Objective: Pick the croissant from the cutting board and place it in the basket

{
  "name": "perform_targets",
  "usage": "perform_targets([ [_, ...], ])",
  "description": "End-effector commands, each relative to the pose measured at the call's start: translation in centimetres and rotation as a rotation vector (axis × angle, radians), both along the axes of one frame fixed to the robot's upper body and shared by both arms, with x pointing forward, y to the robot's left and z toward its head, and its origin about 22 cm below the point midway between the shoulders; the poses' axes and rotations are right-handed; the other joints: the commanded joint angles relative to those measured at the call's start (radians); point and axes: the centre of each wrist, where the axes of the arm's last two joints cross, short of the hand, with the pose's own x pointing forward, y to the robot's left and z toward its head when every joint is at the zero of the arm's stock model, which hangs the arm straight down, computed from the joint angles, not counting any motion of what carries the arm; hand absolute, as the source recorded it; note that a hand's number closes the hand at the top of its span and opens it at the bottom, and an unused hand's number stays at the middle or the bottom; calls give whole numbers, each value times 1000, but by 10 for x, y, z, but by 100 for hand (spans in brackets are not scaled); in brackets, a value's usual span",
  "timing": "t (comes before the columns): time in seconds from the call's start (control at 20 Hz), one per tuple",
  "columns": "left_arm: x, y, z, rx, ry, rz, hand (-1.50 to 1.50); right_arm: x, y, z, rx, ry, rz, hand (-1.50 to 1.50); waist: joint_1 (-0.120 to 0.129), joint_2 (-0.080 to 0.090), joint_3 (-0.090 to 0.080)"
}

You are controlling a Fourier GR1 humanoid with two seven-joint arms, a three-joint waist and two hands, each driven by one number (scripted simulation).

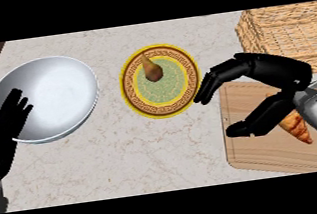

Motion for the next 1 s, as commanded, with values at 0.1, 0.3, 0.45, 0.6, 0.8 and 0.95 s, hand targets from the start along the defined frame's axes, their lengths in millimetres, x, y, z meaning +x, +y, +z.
perform_targets([
  [0.1,13,3,-5,-20,79,36,0,-60,16,-44,-68,-205,234,-150,-65,-2,-3],
  [0.3,20,-10,-20,-24,90,44,0,-85,18,-55,-211,-259,136,-150,-52,-6,-9],
  [0.45,22,7,-6,-15,88,36,0,-77,14,-18,-435,-326,60,-150,-50,-10,-11],
  [0.6,19,2,-9,-24,93,22,0,-79,19,11,-625,-494,-33,-150,-50,-15,-12],
  [0.8,25,2,-1,-2,63,12,0,-78,22,63,-818,-753,-227,-150,-50,-14,-14],
  [0.95,25,-12,-10,-12,89,9,0,-77,32,78,-861,-700,-305,-150,-32,-9,-11],
])
